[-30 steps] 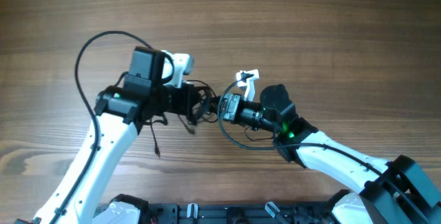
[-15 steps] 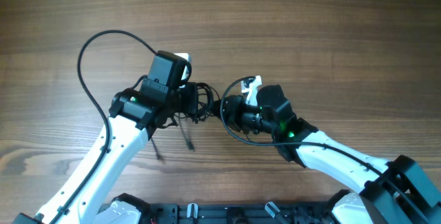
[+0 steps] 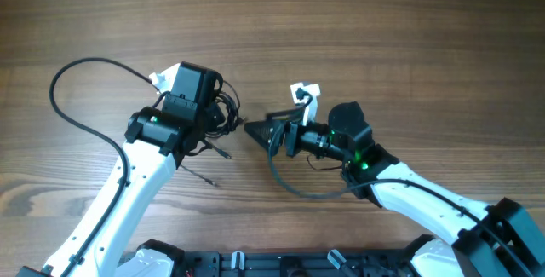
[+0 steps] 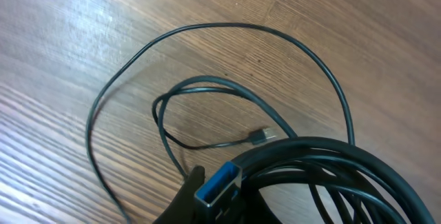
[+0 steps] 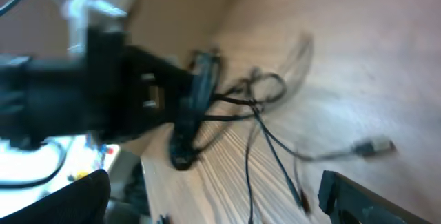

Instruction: Untangle cables

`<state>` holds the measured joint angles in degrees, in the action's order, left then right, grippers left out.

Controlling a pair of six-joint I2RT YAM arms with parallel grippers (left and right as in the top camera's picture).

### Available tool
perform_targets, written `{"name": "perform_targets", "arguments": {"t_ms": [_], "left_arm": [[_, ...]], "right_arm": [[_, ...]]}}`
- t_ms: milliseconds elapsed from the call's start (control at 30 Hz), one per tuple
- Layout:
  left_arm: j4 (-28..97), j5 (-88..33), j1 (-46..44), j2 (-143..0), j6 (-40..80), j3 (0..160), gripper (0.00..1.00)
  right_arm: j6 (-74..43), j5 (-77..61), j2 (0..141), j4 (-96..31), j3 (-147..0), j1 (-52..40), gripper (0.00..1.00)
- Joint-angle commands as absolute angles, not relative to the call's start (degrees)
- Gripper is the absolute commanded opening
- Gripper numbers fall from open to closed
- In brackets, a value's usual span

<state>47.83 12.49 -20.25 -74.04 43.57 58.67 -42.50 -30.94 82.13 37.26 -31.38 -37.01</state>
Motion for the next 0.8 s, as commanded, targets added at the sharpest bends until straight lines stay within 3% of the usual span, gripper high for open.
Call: {"name": "perform_targets", "arguments": {"t_ms": [0,267,400,467,500,533,633,667,767], "left_arm": [[48.1,8.1,-20.5,-74.3,48.5,59.0,0.04],[50.7,7.7,-20.5,-74.3,48.5,58.9,0.04],[50.8,6.9,-22.3,-74.3,48.5,58.9,0.04],[50.8,6.9,-23.7,-74.3,48.5,58.9,0.04],[50.8,6.9,-24.3,-74.3,48.5,58.9,0.04],[50.9,7.1,-24.8,-74.3,48.5,58.9,0.04],[50.9,8.5,-24.9,-74.3,48.5,58.9,0.04],[51.1,10.2,-24.9,-74.3,48.5,58.9,0.04],[51.8,17.1,-24.8,-74.3,48.5,58.9,0.04]], "right_arm": [[-29.3,-25.8,81.5,37.5,-31.8,-39.8,0.99],[-20.1,-13.1,81.5,36.4,-33.8,-46.8,0.93],[-10.5,-2.6,81.5,26.8,-38.5,-50.9,0.88],[-10.0,-2.1,81.5,22.8,-40.9,-51.3,0.74],[-10.1,-1.2,81.5,22.3,-41.3,-51.3,0.63],[-10.8,0.1,81.5,22.3,-41.4,-51.3,0.45],[-13.6,1.7,81.4,22.4,-41.4,-51.3,0.12],[-14.8,1.7,81.1,22.2,-41.4,-51.3,0.04],[-18.7,1.7,78.4,20.3,-41.4,-51.3,0.05]]}}
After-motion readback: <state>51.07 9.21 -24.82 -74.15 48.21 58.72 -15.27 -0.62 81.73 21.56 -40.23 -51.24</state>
